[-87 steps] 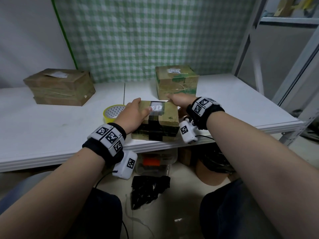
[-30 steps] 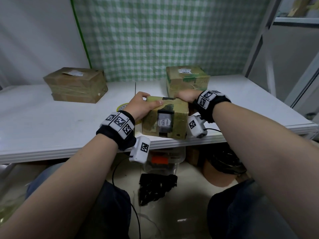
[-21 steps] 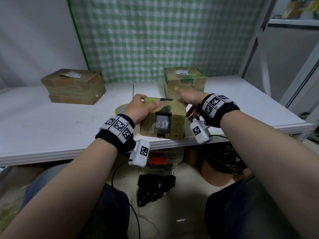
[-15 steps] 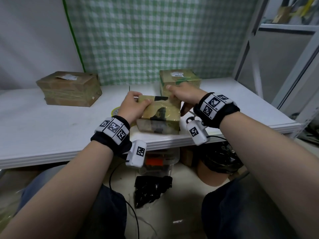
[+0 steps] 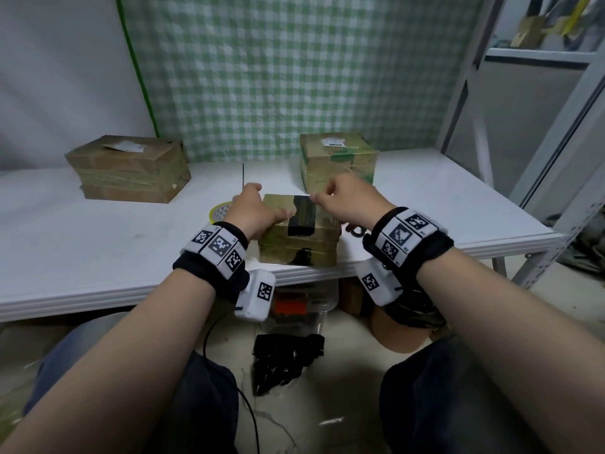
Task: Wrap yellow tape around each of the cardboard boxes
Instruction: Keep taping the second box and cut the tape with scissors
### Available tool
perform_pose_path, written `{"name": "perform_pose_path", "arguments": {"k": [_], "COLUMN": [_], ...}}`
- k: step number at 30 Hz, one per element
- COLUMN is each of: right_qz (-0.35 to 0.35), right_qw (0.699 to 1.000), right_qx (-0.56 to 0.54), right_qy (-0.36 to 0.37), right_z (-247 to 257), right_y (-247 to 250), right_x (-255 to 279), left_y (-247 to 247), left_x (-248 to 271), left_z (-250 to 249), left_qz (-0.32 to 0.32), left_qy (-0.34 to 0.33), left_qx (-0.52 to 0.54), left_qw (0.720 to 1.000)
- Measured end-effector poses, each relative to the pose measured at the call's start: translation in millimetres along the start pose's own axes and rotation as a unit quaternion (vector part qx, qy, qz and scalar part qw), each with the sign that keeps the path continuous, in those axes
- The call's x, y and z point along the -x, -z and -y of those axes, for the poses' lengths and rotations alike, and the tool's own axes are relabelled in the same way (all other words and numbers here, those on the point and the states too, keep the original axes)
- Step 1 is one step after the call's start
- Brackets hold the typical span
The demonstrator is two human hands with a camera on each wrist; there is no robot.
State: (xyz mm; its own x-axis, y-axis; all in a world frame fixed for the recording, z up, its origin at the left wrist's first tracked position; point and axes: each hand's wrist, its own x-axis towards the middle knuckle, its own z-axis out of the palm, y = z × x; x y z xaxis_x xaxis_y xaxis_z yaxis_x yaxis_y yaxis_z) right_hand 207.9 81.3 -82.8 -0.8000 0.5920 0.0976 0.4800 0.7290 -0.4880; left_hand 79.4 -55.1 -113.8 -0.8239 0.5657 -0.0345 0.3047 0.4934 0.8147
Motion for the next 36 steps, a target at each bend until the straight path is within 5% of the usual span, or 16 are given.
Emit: {"name": "perform_pose_path", "arguments": {"k": [4,10,17,25,32,36], "right_qz": [0.072,0.097,0.097,0.135,0.098,0.089], "right_qw": [0.990,0.992,0.995,0.963,0.944,0.957], "right_qx": [0.121,0.082,-0.023,-0.214,-0.283,-0.261], "right_qy": [-0.007,-0.011,0.002,-0.097,-0.141,-0.088], "right_z": [1,-10,-15,-26,-41,-40], "right_y": [-29,-37,-24,-24,-31,-29], "right_x": [-10,-29,-37,-45,-52,-51], "left_y": [2,2,5,10,9,8], "left_x": [0,4,10,-1,-1,2], "left_z": [2,0,1,3,2,2], "left_qz": [0.034,0.041,0.066,0.094,0.075,0.064], "left_qy": [0.017,0.017,0.019,0.031,0.028,0.017], "left_qx": [0.049,0.081,0.093,0.047,0.043,0.058], "left_qw": [0.998,0.996,0.993,0.994,0.996,0.996]}}
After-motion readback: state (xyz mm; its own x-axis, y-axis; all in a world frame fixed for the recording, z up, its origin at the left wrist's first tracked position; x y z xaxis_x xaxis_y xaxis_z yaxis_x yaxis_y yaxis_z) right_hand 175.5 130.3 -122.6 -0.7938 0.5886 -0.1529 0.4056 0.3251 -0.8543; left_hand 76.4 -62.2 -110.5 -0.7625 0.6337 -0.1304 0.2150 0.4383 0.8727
